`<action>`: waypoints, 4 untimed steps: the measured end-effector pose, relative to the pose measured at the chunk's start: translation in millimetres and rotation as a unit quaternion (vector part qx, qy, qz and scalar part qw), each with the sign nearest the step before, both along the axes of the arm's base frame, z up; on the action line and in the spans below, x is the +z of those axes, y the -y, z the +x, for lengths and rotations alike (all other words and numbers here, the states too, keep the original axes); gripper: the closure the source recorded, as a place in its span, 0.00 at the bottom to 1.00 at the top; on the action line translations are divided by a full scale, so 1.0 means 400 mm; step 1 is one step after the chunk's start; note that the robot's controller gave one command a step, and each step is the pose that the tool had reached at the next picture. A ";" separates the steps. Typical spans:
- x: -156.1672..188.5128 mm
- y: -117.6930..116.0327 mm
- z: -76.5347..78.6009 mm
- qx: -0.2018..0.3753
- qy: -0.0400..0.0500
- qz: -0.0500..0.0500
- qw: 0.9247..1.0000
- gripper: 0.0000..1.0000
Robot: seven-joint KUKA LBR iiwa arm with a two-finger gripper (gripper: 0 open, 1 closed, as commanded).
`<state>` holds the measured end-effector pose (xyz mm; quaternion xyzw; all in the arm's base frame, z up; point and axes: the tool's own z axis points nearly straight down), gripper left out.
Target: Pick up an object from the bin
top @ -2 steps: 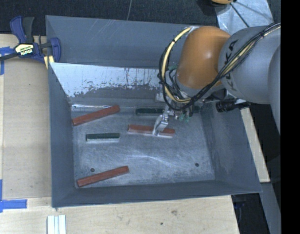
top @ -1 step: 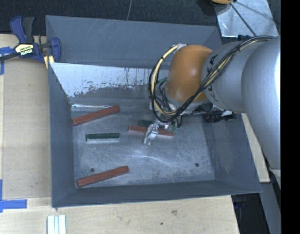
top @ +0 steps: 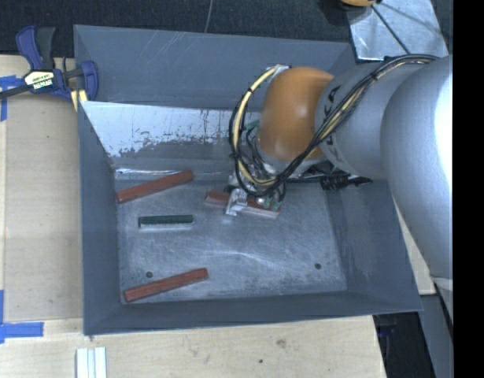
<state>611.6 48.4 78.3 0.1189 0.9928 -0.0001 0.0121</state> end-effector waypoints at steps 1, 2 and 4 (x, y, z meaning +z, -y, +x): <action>0.000 0.000 0.000 0.000 0.000 0.000 1.000 1.00; 0.007 0.000 -0.003 0.000 -0.003 0.000 1.000 1.00; 0.081 -0.001 -0.004 0.000 -0.009 0.001 1.000 1.00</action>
Offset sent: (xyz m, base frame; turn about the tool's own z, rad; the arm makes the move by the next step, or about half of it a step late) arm 0.0003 0.0000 0.0650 0.0000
